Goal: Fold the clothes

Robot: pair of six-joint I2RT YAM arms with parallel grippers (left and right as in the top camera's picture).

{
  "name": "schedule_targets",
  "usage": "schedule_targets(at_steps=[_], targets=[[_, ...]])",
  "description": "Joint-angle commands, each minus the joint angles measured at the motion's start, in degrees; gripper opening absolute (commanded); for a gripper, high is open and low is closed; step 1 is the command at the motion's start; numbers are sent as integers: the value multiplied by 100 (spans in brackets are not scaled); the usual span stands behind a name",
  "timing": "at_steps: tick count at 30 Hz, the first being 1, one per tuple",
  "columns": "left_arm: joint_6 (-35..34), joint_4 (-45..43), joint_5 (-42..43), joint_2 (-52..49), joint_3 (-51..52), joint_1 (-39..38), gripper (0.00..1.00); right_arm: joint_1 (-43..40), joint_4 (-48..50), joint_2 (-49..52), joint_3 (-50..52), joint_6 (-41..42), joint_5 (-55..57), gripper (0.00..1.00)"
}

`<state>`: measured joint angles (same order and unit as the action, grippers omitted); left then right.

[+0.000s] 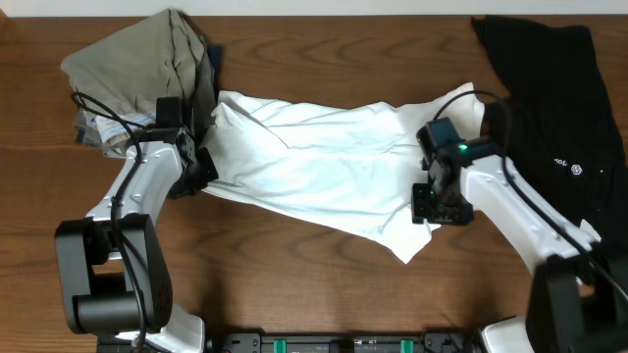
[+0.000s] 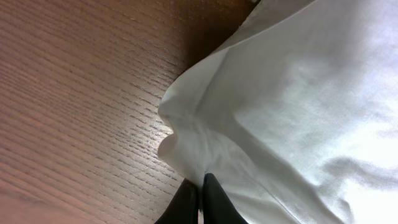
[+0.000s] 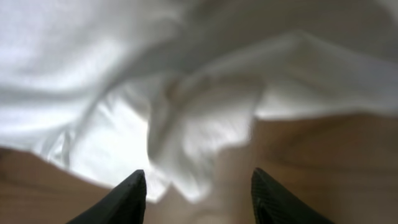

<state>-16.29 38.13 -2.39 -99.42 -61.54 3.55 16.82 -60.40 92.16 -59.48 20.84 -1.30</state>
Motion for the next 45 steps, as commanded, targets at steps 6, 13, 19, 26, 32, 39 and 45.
schedule_targets(at_steps=[6, 13, 19, 26, 32, 39, 45], targets=[[13, 13, -131, 44, -94, 28, 6, -380, 28, -428, 321, 444, 424, 45], [17, 13, -131, 42, -90, 28, 6, -378, 1353, -431, 1128, 721, 59, 40], [35, 15, -131, 44, -83, 28, 6, -367, 1875, -431, 1360, 671, 37, 40], [37, 13, -131, 42, -79, 28, 6, -356, 2398, -428, 1676, 673, -74, 35], [37, 13, -131, 42, -79, 28, 6, -356, 2503, -431, 1729, 651, -70, 24], [35, 13, -131, 42, -79, 28, 6, -358, 2597, -431, 1727, 627, -68, 12], [39, 13, -131, 42, -79, 28, 6, -369, 2590, -439, 1674, 520, -68, 1]])
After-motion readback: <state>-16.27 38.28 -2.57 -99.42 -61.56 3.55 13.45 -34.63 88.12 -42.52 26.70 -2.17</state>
